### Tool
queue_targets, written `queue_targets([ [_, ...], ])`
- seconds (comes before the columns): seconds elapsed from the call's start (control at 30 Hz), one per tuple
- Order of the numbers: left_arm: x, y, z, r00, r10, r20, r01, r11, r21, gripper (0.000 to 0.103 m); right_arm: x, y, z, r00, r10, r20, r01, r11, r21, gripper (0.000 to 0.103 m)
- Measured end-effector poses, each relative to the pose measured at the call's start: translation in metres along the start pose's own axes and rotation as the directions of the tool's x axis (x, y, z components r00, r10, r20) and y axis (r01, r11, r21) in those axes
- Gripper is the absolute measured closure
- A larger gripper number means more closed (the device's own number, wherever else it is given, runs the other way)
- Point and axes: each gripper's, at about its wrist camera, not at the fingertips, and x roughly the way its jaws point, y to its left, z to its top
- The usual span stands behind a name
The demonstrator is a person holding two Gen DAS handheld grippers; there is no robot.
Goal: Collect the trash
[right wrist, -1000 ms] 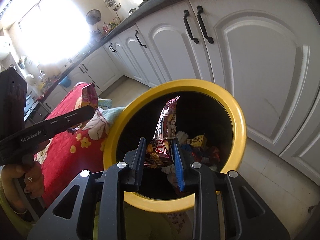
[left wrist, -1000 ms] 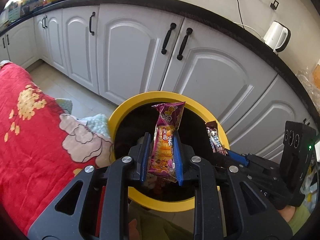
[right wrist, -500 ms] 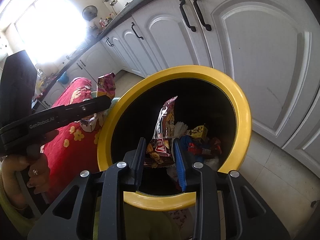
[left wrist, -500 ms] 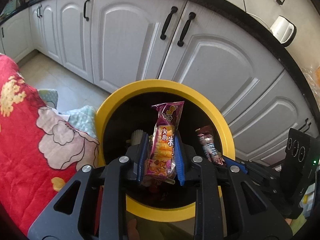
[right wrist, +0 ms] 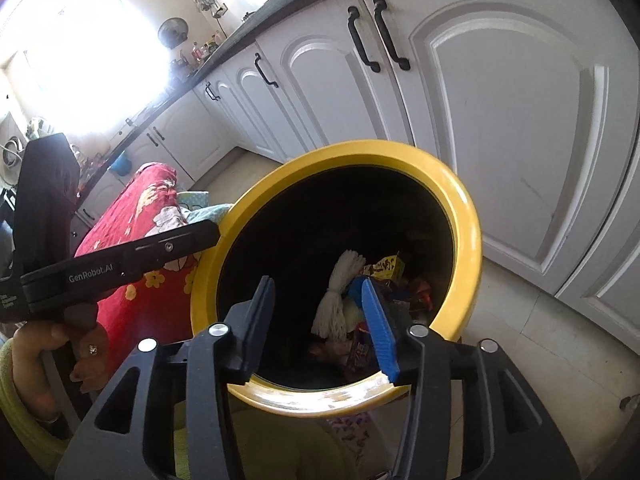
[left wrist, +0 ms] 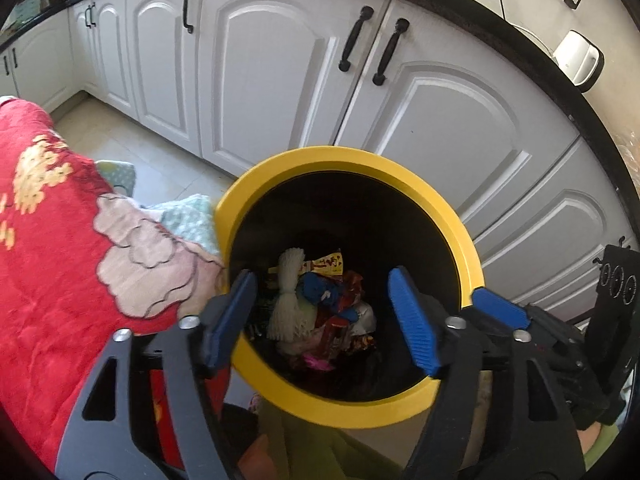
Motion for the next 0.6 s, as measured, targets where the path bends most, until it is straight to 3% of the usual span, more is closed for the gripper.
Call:
queue_targets([
  [0.2, -0.027, 0.008, -0.005, 0.999, 0.022, 0.038, -0.021, 1.0, -0.013, 0.013, -0.016, 0.009, 0.002, 0.999, -0.028, 0.036, 0.029, 0.999, -0.03, 0.039],
  [0.47, -0.068, 0.017, -0.021, 0.993, 0.076, 0.092, -0.075, 0.997, -0.011, 0.011, -0.039, 0.035, 0.0, 0.996, -0.051, 0.075, 0.058, 0.994, -0.095, 0.013],
  [0.6, -0.09, 0.021, -0.028, 0.987, 0.096, 0.125, -0.094, 0.995, -0.026, 0.011, -0.05, 0.05, -0.004, 0.994, -0.058, 0.089, 0.069, 0.989, -0.129, 0.008],
])
